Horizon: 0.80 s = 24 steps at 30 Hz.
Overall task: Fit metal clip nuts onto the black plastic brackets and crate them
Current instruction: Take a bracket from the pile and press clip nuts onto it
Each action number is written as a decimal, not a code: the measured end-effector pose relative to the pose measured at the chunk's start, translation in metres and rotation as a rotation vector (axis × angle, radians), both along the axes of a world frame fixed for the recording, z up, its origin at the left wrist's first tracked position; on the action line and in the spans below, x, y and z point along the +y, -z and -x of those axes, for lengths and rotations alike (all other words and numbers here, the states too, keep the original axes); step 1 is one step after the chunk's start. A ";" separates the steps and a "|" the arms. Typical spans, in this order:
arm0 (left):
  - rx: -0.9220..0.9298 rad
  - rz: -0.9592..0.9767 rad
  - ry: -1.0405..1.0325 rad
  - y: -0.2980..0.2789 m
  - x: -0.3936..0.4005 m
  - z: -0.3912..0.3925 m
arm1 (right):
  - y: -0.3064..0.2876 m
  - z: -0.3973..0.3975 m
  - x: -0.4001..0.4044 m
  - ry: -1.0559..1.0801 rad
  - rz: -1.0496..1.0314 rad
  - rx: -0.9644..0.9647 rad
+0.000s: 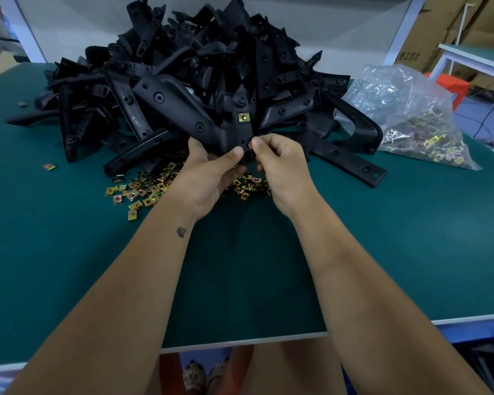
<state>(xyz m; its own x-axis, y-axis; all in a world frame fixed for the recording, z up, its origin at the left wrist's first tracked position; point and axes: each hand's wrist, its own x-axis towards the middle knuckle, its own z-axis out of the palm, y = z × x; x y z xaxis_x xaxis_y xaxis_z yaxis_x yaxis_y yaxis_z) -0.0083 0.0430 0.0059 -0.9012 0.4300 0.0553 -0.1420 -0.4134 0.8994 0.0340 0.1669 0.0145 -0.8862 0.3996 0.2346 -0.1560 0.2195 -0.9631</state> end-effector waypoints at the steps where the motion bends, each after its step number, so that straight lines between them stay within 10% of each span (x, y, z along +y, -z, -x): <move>1: 0.001 0.004 -0.001 0.000 0.000 0.000 | 0.000 0.000 -0.001 -0.001 0.003 -0.001; 24: -0.134 -0.149 -0.142 0.000 0.008 0.002 | 0.000 -0.001 -0.016 0.222 -0.236 0.044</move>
